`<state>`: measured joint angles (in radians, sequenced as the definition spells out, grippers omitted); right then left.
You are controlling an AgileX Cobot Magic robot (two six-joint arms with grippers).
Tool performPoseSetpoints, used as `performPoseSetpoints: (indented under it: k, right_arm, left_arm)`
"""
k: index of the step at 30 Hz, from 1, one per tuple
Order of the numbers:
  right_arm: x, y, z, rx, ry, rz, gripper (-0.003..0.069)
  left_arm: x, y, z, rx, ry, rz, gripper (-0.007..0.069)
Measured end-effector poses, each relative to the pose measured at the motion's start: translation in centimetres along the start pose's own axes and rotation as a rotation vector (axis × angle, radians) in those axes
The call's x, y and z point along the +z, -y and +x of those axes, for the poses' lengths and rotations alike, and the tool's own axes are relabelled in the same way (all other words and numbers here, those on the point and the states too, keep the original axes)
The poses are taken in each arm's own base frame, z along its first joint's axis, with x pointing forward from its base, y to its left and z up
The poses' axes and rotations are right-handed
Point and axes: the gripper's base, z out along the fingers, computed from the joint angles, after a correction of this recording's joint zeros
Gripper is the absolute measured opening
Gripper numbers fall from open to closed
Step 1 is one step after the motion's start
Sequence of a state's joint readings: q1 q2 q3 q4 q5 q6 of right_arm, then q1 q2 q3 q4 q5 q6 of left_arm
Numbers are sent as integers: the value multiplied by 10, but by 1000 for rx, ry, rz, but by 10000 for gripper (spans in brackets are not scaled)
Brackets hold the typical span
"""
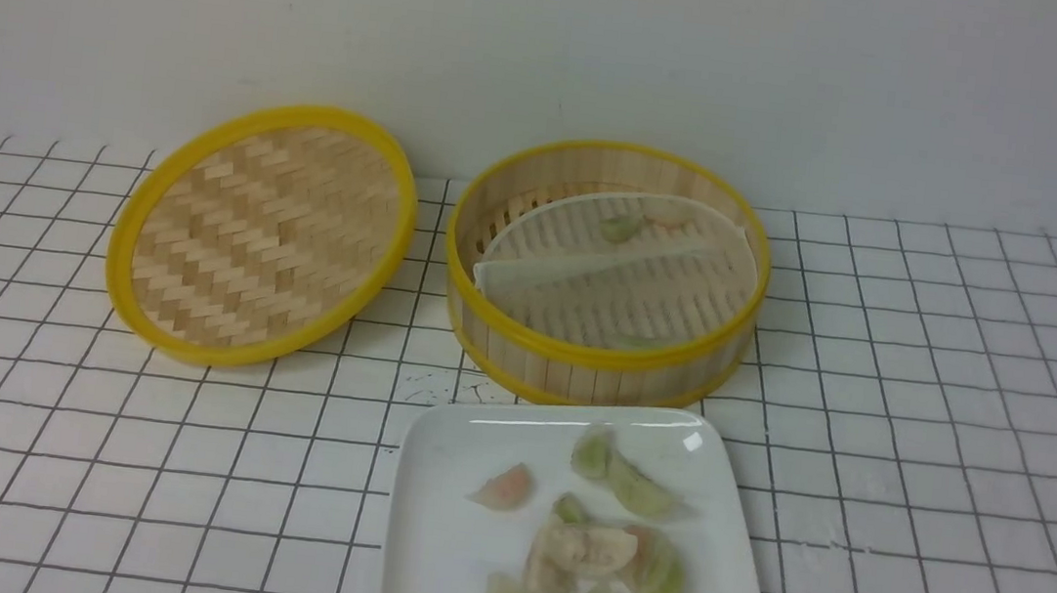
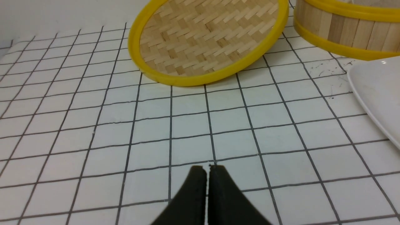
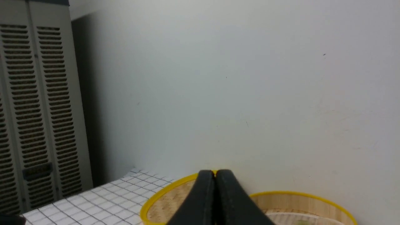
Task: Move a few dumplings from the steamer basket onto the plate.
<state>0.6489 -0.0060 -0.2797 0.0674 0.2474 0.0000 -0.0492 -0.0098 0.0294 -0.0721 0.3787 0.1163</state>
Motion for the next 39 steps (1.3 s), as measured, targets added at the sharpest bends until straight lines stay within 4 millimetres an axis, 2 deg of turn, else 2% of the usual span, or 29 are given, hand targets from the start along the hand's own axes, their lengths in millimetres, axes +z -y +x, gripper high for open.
performPoseSetpoints:
  k: [2, 7, 8, 9, 13, 19, 39]
  right_arm:
    - [0, 1, 5, -21, -39, 17, -15]
    - [0, 10, 36, -68, -200, 225, -15]
    - [-1, 17, 57, -74, -286, 324, -15]
    - [-3, 21, 70, -71, -336, 381, -15]
    - [-11, 31, 113, -35, -474, 535, -15]
    - [-11, 35, 110, -34, -408, 605, -15]
    - [-11, 35, 110, -32, -404, 608, -15]
  left_arm:
    - [0, 0, 0, 0, 0, 0, -6]
    - [0, 0, 0, 0, 0, 0, -6]
    - [0, 0, 0, 0, 0, 0, -6]
    - [0, 0, 0, 0, 0, 0, -6]
    - [0, 0, 0, 0, 0, 0, -6]
    - [0, 0, 0, 0, 0, -1, -6]
    - [0, 0, 0, 0, 0, -1, -6]
